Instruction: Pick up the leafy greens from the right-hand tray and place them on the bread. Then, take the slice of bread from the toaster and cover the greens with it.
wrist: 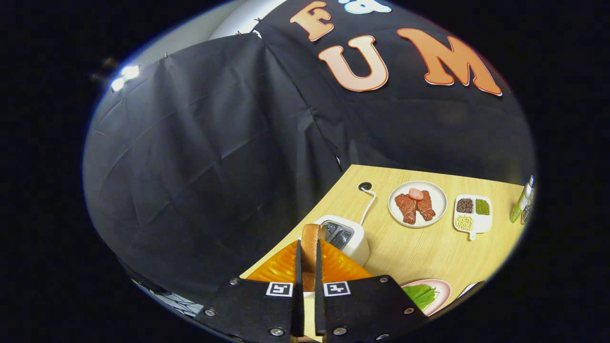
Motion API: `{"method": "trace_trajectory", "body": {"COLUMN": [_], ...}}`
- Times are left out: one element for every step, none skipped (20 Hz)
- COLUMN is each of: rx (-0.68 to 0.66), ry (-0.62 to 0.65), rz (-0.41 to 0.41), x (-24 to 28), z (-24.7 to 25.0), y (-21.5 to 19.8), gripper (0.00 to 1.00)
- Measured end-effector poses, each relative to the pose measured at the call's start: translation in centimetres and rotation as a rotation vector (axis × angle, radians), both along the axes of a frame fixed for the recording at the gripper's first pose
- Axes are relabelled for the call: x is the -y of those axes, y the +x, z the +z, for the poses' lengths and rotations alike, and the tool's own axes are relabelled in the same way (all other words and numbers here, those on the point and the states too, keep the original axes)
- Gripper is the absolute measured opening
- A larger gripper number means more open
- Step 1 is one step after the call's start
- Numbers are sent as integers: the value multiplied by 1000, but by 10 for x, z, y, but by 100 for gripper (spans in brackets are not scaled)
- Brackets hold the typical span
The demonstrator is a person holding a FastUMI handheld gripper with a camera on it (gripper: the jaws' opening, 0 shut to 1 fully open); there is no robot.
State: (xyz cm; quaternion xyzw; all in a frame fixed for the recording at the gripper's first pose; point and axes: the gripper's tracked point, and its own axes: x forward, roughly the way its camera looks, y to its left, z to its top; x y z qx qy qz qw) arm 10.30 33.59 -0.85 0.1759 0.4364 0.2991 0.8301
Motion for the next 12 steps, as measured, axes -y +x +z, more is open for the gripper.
{"method": "trace_trajectory", "body": {"rx": [7, 13, 15, 10, 2, -4, -10, -11, -12, -17, -25, -34], "ry": [6, 9, 9, 12, 12, 12, 9, 7, 4, 4, 5, 2], "rz": [-5, -16, -26, -40, -50, -66, -78, -95, -111, -125, -132, -139], "x": [5, 12, 19, 28, 35, 43, 50, 58, 64, 69, 73, 77], "z": [4, 5, 4, 2, 1, -2, -5, -7, -11, -15, -17, -22], "y": [-4, -7, -11, -14, -18, -20, -23, -24, -25, -27, -32, -35], "gripper": [9, 9, 9, 9, 9, 9, 9, 9, 9, 9, 9, 9]}}
